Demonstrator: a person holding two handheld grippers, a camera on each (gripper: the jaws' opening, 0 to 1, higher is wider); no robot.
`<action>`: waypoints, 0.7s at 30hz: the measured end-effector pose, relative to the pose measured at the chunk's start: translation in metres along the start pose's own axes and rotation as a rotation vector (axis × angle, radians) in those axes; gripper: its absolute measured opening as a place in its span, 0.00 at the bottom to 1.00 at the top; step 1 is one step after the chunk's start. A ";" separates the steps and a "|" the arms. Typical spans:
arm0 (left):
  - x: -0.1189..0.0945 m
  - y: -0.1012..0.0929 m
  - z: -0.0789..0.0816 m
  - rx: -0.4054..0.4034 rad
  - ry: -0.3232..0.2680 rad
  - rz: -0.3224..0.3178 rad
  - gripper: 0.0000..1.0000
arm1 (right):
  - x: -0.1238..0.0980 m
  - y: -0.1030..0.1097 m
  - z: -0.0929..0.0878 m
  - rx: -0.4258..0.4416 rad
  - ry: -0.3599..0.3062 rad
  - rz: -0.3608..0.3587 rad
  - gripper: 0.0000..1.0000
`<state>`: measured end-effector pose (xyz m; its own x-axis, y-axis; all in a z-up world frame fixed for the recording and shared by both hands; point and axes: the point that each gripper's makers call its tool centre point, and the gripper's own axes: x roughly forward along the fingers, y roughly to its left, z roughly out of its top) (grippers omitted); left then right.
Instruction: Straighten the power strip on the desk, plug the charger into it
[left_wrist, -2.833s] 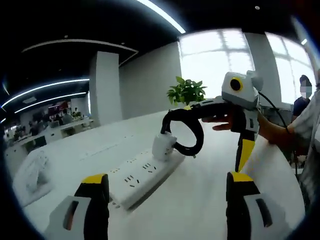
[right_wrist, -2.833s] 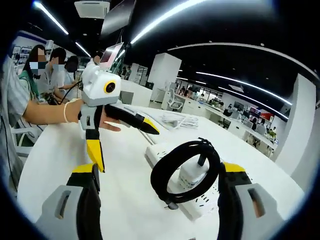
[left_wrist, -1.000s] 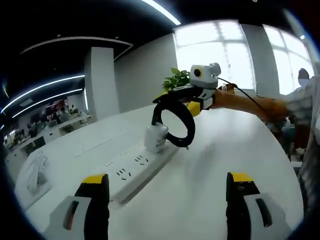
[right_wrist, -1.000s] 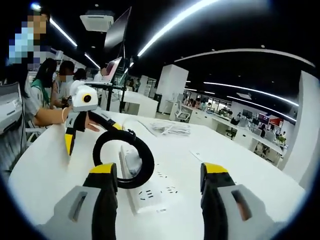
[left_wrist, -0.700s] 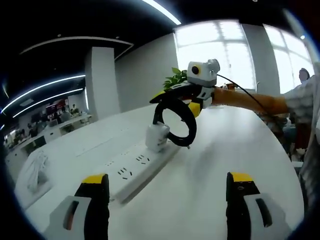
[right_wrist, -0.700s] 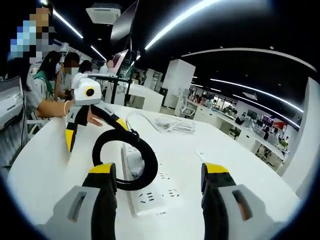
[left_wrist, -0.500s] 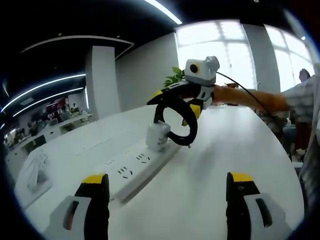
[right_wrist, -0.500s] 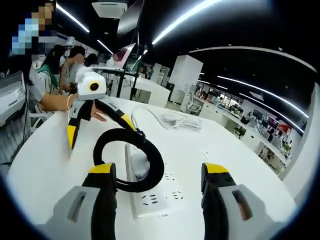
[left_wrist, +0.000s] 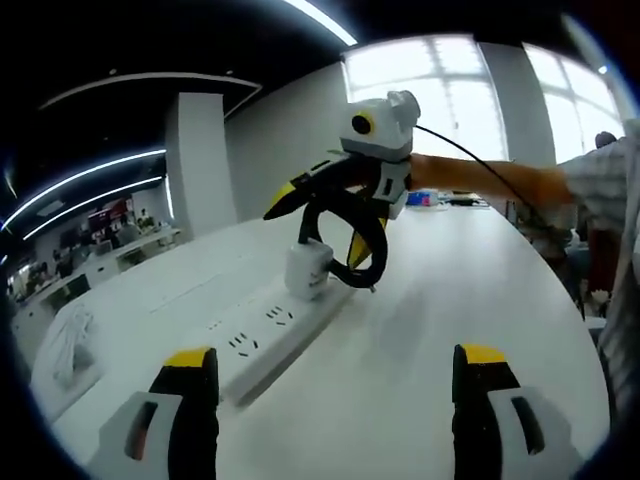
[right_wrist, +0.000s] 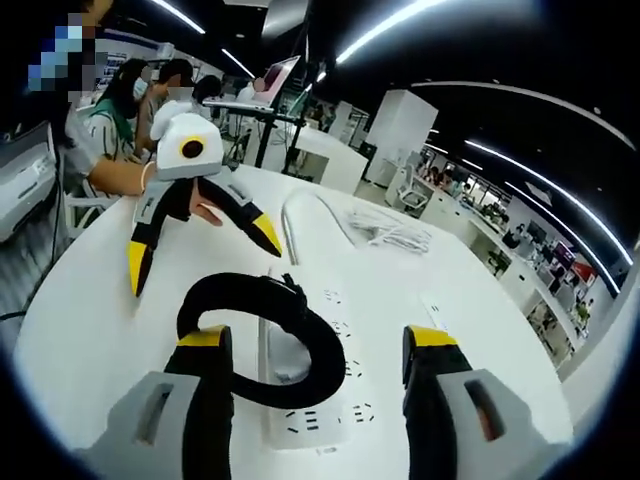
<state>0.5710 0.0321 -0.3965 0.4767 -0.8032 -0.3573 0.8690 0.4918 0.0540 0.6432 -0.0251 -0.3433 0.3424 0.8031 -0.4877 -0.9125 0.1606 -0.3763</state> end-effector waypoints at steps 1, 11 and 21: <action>0.000 0.000 0.000 -0.002 0.000 -0.001 0.99 | 0.002 0.002 0.000 -0.013 0.012 0.014 0.66; -0.001 0.003 0.001 0.001 0.000 0.008 0.99 | 0.009 0.007 -0.010 -0.087 0.165 0.080 0.63; 0.000 0.000 0.000 0.007 0.005 0.007 0.99 | 0.012 0.012 -0.012 -0.170 0.278 0.113 0.59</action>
<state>0.5713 0.0323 -0.3962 0.4824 -0.7978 -0.3615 0.8664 0.4954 0.0627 0.6387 -0.0202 -0.3633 0.3107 0.6194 -0.7210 -0.9057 -0.0374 -0.4224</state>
